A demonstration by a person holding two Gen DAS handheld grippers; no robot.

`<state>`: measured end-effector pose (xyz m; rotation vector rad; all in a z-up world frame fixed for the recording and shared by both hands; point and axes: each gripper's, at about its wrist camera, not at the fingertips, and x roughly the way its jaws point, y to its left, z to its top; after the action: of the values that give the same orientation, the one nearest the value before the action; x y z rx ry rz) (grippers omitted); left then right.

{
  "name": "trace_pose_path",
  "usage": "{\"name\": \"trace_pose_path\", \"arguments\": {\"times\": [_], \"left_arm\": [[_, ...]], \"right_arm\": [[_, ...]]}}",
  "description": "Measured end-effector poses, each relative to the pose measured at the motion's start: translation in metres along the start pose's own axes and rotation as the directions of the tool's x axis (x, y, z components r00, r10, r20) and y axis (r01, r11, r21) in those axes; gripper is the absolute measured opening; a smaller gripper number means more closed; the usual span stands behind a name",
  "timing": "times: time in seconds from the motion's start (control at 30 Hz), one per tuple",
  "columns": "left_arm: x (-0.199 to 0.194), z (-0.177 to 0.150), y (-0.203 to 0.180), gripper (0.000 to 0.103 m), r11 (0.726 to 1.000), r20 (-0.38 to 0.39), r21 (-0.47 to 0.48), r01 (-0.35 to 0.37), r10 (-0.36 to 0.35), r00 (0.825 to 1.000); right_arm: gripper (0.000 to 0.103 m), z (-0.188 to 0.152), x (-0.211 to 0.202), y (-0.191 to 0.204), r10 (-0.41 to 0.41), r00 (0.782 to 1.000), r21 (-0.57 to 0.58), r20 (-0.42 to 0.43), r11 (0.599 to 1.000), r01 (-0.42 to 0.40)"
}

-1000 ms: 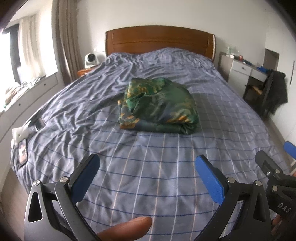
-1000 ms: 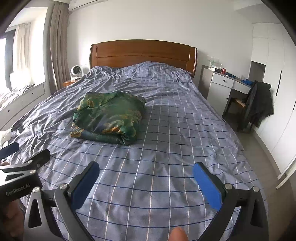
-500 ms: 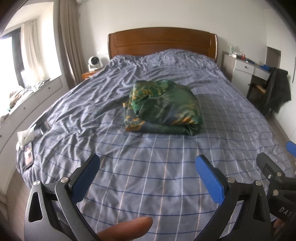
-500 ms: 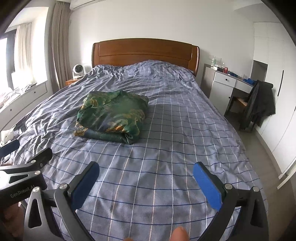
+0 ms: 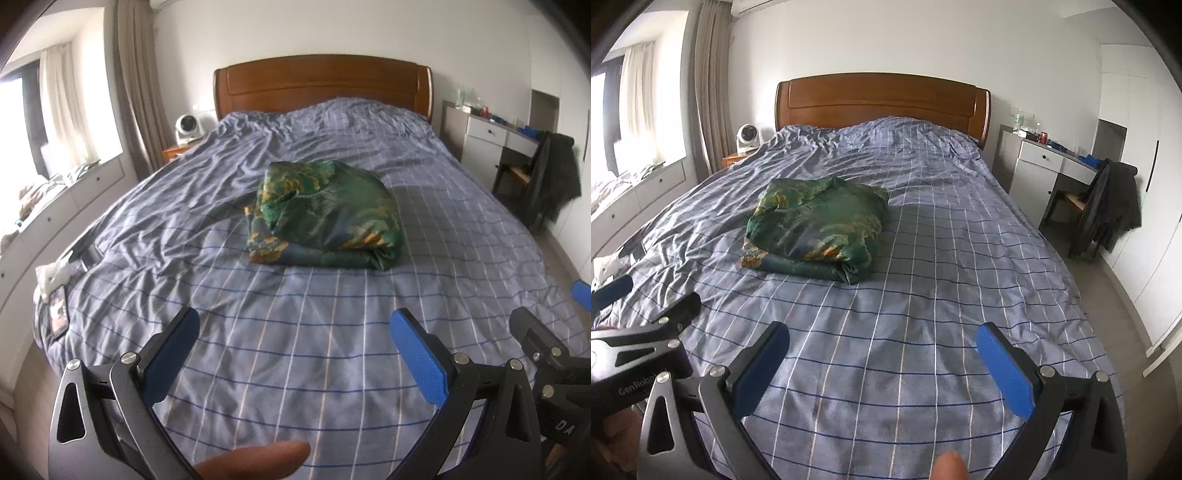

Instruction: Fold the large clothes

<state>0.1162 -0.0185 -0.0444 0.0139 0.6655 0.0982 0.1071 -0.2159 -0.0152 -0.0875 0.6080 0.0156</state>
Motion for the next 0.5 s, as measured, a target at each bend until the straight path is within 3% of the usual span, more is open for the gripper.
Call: {"name": "trace_pose_path", "arguments": {"times": [0.5], "left_arm": [[0.0018, 0.0013, -0.0030, 0.103, 1.000, -0.003, 0.010, 0.017, -0.017, 1.000]], "right_arm": [[0.103, -0.0013, -0.0023, 0.0042, -0.001, 1.000, -0.015, 0.010, 1.000, 0.001]]}}
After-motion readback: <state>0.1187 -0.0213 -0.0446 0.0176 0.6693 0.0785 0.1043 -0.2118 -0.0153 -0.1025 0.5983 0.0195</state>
